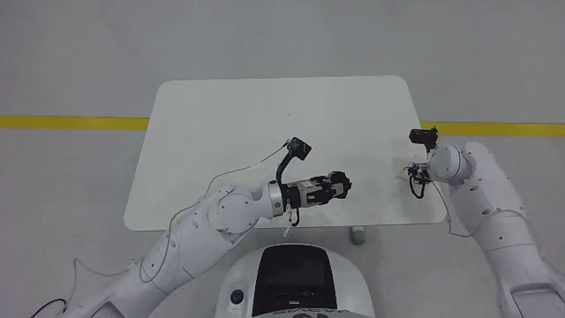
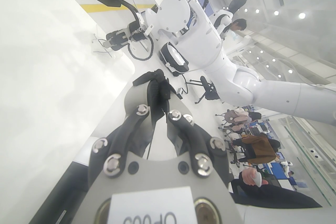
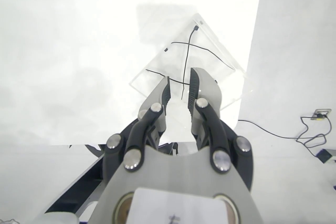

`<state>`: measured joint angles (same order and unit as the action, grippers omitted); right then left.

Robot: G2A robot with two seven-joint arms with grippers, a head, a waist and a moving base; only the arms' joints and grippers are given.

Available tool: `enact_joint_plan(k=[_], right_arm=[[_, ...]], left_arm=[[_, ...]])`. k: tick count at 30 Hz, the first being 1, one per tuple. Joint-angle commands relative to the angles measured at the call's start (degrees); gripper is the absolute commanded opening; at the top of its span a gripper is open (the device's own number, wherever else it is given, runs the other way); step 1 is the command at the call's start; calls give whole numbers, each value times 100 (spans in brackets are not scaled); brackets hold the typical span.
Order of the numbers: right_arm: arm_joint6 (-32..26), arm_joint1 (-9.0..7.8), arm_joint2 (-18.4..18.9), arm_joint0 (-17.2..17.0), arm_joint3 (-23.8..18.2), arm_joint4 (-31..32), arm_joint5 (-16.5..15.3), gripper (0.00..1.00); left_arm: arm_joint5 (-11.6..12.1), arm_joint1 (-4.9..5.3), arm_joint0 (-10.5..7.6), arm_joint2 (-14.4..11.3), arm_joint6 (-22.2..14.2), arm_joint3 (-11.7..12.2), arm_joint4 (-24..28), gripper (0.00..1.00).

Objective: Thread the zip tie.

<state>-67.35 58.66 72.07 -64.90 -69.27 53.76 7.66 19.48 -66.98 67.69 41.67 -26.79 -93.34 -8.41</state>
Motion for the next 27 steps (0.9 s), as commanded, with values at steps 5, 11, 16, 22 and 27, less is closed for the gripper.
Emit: enact_joint_plan(k=[5,11,16,22,27], right_arm=[[81,37,-94,50,74,64,135,10],[199,86,-238,94,147,240,413,8],[233,114,-279,115,189,296,515,10],[269,137,-290,137,286,312,549,13],[355,175,-347,185,398,335,608,11]], left_arm=[[0,0,0,0,0,0,0,0],[0,0,0,0,0,0,0,0],[0,0,0,0,0,0,0,0],[0,0,0,0,0,0,0,0],[0,0,0,0,0,0,0,0]])
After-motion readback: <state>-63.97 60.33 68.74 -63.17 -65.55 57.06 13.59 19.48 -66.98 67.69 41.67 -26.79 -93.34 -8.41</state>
